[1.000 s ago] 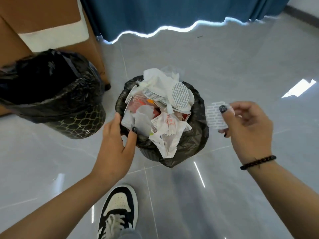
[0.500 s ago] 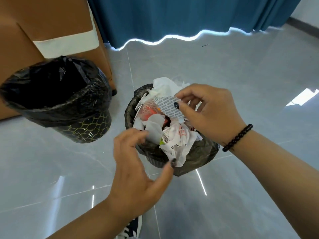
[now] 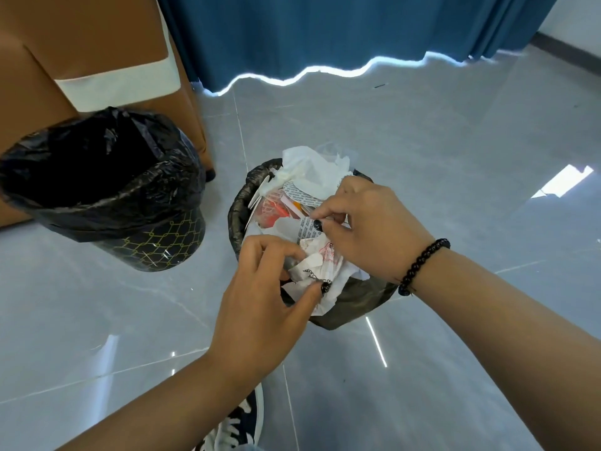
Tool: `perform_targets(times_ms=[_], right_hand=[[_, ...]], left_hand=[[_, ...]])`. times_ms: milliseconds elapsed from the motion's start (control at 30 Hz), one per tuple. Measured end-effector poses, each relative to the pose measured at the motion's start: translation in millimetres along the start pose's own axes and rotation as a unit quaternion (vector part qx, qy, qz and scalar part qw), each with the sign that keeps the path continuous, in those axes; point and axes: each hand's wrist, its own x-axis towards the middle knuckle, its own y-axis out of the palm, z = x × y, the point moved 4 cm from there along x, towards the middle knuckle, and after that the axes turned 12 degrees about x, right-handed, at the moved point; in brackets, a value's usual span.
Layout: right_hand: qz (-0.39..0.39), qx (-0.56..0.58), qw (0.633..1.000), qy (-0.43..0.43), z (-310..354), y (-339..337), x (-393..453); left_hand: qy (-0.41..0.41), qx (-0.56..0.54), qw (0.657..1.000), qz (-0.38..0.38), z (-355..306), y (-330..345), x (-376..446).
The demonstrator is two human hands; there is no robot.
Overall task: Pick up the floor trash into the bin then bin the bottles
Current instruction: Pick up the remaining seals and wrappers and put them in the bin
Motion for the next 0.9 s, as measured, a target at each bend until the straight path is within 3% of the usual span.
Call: perform_targets(times_ms=[100,267,333,433,533,633,700,833,900], right_hand=[[0.001,0.001,1.000,-0.006,-1.9,1.2,-0.9],[-0.134,0.096,0.982,-0.091,6.5,-18.9,-25.2],[-0.152,0.087,0.978,-0.115,8.9,-19.9,-44.2],[-0.122,0.061,0.989,-0.062,0.6,-3.6,-67.5],[-0.126,0.132,0.983,0.032,-8.6,13.9,-80.9],[-0.153,0.288,0.937,0.124,-8.1,25.8,-86.3],[-0.154,0.392,0.892,0.166,-4.3,33.1,-86.1],[-0.182,0.531,0.800,0.212,5.5,34.6,-78.7],[-0.194,0.509,0.813,0.206,11.5,30.2,-71.1]], left_hand=[[-0.002,-0.023,1.000,0.002,1.1,-1.2,-0.1],[-0.019,-0.067,0.997,-0.013,5.6,-10.6,-3.3],[-0.056,-0.104,0.993,-0.026,7.5,-15.5,-4.6],[-0.141,-0.172,0.974,-0.036,10.7,-19.2,-5.1],[-0.226,-0.286,0.931,-0.033,12.7,-16.7,-7.3],[-0.271,-0.358,0.893,-0.040,10.7,-16.5,-8.7],[-0.278,-0.368,0.887,-0.037,9.3,-16.7,-7.5],[-0.232,-0.330,0.915,-0.023,8.1,-19.8,0.6],[-0.175,-0.269,0.947,-0.016,7.3,-22.7,9.1]])
